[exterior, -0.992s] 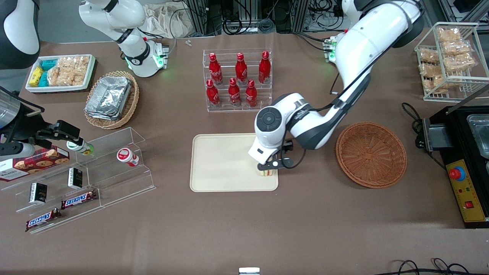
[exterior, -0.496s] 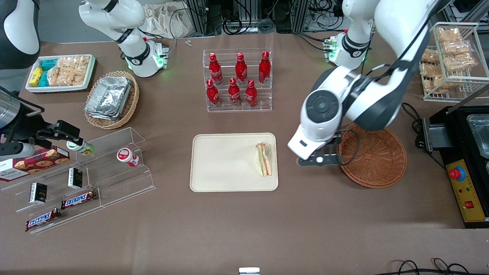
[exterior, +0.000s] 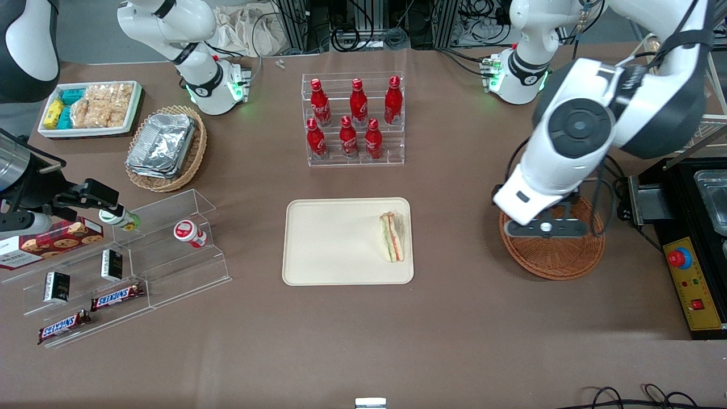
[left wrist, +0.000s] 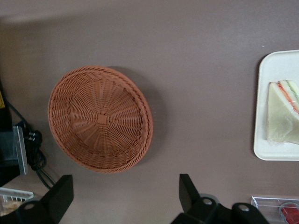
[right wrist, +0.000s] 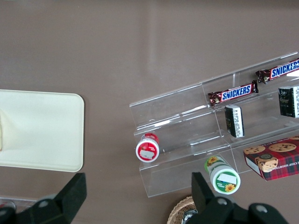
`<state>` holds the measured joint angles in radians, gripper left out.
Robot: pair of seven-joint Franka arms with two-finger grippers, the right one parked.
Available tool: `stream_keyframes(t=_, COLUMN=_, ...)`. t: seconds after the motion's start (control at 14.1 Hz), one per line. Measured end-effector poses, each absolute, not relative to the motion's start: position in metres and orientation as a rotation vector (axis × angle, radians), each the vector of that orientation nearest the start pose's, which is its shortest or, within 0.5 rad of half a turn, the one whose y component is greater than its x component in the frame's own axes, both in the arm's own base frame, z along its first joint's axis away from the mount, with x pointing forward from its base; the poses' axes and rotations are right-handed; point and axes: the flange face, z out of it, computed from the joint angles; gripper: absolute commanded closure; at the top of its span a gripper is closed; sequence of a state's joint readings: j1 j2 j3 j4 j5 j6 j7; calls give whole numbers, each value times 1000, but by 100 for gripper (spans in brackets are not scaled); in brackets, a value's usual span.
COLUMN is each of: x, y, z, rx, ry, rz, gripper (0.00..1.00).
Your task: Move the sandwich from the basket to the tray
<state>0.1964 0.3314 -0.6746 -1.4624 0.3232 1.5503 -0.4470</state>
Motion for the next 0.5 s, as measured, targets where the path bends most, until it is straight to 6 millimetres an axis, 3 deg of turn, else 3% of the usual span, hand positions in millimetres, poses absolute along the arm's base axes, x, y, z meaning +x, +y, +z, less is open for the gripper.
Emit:
stream_keyframes(t=0.21, x=598, y=-175, z=515, rx=-2955, ry=11, rz=183, gripper=0)
stream_keyframes(t=0.5, x=601, y=-162, z=518, rx=-2951, ry=-23, rz=181, gripper=0)
